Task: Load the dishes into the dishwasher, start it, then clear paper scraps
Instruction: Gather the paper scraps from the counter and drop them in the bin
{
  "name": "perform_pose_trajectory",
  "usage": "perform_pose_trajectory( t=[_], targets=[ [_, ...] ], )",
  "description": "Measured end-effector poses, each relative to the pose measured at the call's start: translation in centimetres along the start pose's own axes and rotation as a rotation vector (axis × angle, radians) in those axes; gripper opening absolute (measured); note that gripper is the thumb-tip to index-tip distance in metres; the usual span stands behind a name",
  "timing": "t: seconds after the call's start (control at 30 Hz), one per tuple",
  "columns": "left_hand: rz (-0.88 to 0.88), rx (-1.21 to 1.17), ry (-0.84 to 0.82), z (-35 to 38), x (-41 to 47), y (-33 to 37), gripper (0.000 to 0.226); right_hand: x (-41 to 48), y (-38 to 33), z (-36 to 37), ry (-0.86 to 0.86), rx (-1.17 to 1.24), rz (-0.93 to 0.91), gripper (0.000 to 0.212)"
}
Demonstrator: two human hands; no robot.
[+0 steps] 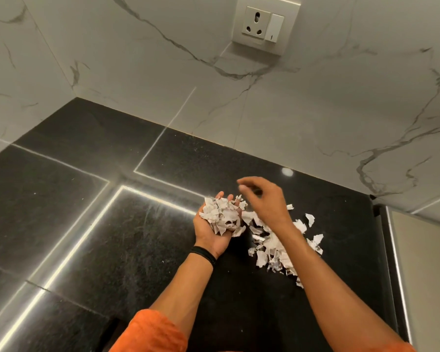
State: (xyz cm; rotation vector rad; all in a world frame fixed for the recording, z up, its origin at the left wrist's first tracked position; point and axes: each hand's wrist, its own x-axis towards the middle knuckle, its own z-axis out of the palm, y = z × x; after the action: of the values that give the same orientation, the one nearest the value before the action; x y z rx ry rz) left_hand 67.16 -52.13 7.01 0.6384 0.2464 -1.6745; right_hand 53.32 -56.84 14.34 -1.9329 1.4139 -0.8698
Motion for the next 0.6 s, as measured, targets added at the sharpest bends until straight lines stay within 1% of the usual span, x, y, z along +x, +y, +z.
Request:
perform_pose_trajectory(
  t=[0.07, 0.13, 0.23, 0.3, 0.37, 0.47, 0.53, 0.6],
  targets=[
    [0.013, 0.001, 0.018, -0.3, 0.2, 0.4, 0.049, 0.9, 2.1, -0.6, -0.017, -0.081, 0.127, 0.022],
    [0.024, -0.006, 0.042, -0.4, 0.1, 0.9, 0.049, 1.5, 4.0, -0.4, -0.138, -0.199, 0.179, 0.030],
    [0.037, -0.022, 0.064, -0.9, 0.4, 1.2, 0.051, 2.1, 5.5, 1.2, -0.380, -0.443, 0.101, 0.049],
    [0.043, -0.024, 0.059, -1.4, 0.5, 1.3, 0.053, 2.4, 6.0, 2.7, -0.467, -0.552, 0.041, 0.059],
    [0.055, -0.023, 0.049, -1.7, 0.5, 1.5, 0.053, 2.6, 6.5, 3.7, -0.449, -0.587, -0.009, 0.054],
    [0.064, -0.022, 0.050, -1.9, 0.5, 1.8, 0.052, 2.7, 6.5, 4.3, -0.404, -0.601, -0.073, 0.033],
    [0.067, -0.014, 0.060, -1.8, 0.6, 1.9, 0.052, 2.5, 6.3, 4.2, -0.396, -0.575, -0.047, 0.027],
    [0.071, -0.020, 0.057, -1.6, 0.5, 1.9, 0.052, 2.2, 6.0, 3.8, -0.347, -0.507, 0.032, 0.022]
  ],
)
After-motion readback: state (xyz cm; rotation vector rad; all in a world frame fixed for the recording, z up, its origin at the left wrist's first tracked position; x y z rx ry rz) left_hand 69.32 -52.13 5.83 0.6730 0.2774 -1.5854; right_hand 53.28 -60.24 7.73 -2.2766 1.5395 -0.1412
